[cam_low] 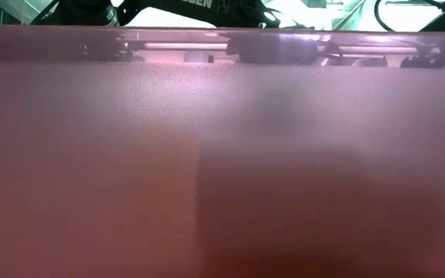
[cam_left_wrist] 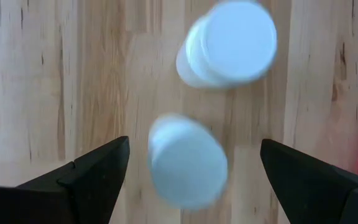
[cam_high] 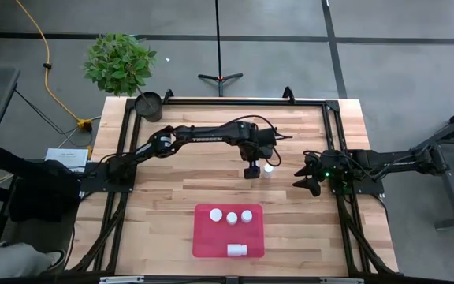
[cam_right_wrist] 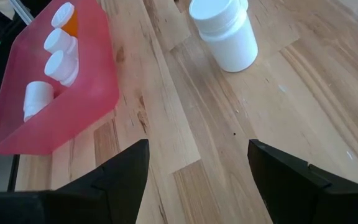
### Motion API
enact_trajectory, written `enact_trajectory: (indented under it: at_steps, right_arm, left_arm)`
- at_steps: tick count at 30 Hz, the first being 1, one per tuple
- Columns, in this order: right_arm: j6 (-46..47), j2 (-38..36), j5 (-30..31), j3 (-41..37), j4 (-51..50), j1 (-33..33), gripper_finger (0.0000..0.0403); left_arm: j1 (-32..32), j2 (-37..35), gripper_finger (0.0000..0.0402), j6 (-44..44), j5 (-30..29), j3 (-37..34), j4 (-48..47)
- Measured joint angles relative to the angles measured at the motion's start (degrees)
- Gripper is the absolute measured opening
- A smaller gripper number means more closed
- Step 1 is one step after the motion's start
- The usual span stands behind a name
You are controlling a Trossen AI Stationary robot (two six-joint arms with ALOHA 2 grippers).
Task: Pick and place pill bottles into a basket
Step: Put the white pill bottle into the red bin
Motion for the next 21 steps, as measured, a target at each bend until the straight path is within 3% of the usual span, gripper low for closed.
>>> enact_trajectory:
  at_steps: [7, 21]
  right_arm:
    - [0.07, 0.00, 0.00, 0.00, 0.02, 0.00, 0.0264]
    - [0.11, 0.00, 0.00, 0.00, 0.00, 0.00, 0.0264]
  left_arm:
    - [0.09, 1.07, 0.0383, -0.73, 1.65, 0.01, 0.00]
    - [0.42, 1.28, 0.0244, -1.14, 3.38, -0.08, 0.05]
